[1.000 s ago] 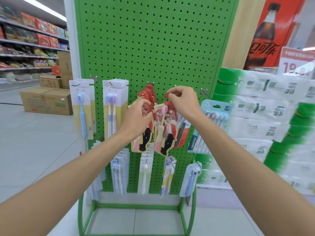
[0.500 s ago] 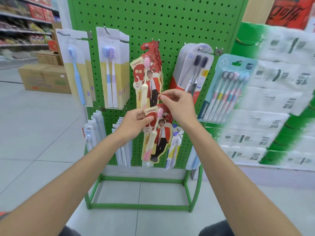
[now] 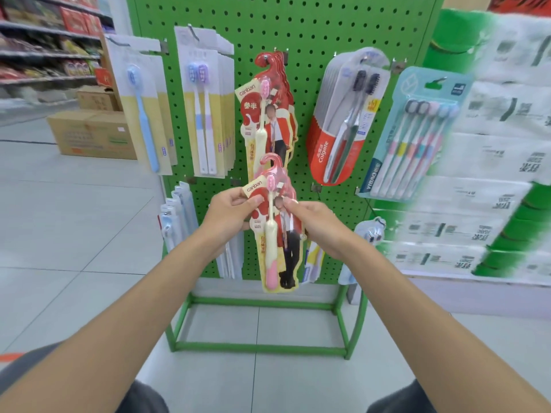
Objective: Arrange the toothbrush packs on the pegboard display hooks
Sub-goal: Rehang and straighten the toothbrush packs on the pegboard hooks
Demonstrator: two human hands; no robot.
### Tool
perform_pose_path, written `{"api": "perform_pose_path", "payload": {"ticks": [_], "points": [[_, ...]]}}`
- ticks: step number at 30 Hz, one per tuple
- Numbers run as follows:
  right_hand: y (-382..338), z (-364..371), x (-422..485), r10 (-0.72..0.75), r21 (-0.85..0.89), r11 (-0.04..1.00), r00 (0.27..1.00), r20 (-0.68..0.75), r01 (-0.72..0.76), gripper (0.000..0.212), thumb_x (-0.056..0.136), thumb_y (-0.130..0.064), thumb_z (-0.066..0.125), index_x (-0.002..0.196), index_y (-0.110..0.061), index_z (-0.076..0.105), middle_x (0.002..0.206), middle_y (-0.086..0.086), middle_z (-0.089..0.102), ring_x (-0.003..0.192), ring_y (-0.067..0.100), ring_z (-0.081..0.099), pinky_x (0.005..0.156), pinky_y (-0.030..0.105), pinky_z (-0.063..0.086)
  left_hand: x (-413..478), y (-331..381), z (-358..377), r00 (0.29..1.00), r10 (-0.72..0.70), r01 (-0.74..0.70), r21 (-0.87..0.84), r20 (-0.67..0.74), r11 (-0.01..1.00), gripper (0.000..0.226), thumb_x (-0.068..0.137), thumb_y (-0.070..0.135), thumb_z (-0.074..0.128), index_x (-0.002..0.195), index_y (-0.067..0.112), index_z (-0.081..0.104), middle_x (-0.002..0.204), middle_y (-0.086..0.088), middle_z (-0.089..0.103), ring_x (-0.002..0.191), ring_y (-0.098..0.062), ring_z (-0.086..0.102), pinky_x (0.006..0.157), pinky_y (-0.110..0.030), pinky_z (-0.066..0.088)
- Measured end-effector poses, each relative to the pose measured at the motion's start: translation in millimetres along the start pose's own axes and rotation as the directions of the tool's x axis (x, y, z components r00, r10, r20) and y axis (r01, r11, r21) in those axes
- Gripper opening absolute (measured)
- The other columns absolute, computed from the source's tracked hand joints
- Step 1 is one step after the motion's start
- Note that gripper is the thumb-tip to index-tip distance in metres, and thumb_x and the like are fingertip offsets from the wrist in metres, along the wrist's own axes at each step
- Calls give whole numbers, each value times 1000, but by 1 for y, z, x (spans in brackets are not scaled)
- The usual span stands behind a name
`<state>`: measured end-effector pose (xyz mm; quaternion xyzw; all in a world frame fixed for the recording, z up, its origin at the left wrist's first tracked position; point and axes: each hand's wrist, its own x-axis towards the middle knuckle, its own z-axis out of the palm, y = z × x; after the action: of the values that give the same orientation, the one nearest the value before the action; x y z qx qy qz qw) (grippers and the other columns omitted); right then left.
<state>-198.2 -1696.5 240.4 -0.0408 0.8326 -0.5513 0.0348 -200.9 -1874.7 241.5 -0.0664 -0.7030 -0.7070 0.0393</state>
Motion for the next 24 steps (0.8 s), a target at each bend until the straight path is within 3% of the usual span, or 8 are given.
{"api": "perform_pose_path", "payload": {"ticks": [3,6,9,11,13,15,18,24], "points": [[6,3,-8,56,107,992,987,154,-73,40,95,-53,52,82,-20,69,84,-3,70,81,17,61,86,32,49,-1,2,-5,998,16,-16,3,-58,1000,6,95,15,63,97,19,66,80,6,75,68,-5,71,59,-23,58],[17,2,-12,81,157,980,961,266,-126,34,97,-45,54,100,-15,71,94,3,74,84,18,65,90,31,54,-1,3,-7,995,32,-33,-11,-91,999,6,95,15,63,97,19,67,81,5,75,66,-4,70,57,-21,57],[27,-4,-15,105,95,985,938,330,-144,18,92,-27,67,77,-23,75,72,-5,67,66,8,58,81,25,56,0,5,-8,990,43,-46,-24,-134,999,5,96,15,62,98,16,66,84,3,74,65,-2,69,57,-20,56],[34,-7,-18,143,-15,989,926,349,-147,7,88,-19,72,83,-20,75,80,-2,67,70,7,59,71,20,52,2,5,-10,989,42,-46,-21,-142,999,5,96,15,61,98,17,66,90,0,74,68,-4,69,62,-22,59],[40,-8,-19,152,-63,988,922,357,-139,17,87,-18,73,101,-10,73,95,2,71,82,8,62,73,21,48,3,4,-11,991,51,-50,10,-126,999,5,96,16,62,97,18,66,94,-3,75,75,-10,70,68,-27,61],[42,-7,-20,149,-77,988,927,344,-131,18,85,-17,74,101,-9,72,97,4,71,85,10,63,74,23,46,2,3,-10,992,59,-56,29,-112,998,5,95,16,63,97,19,67,93,-4,75,75,-14,67,72,-32,61],[43,-5,-25,93,-73,995,945,315,-74,33,84,-16,76,111,1,65,97,18,70,82,13,60,65,22,43,1,2,-7,986,121,-109,104,-112,989,9,95,17,64,103,15,68,86,-4,73,63,-8,62,65,-27,58],[39,0,-30,-51,-64,996,970,236,68,40,73,-22,83,107,-10,66,100,21,72,77,16,61,69,37,46,3,3,-10,966,218,-174,270,-140,947,4,94,27,64,96,25,67,77,-3,62,64,-7,56,62,-26,46]]}}
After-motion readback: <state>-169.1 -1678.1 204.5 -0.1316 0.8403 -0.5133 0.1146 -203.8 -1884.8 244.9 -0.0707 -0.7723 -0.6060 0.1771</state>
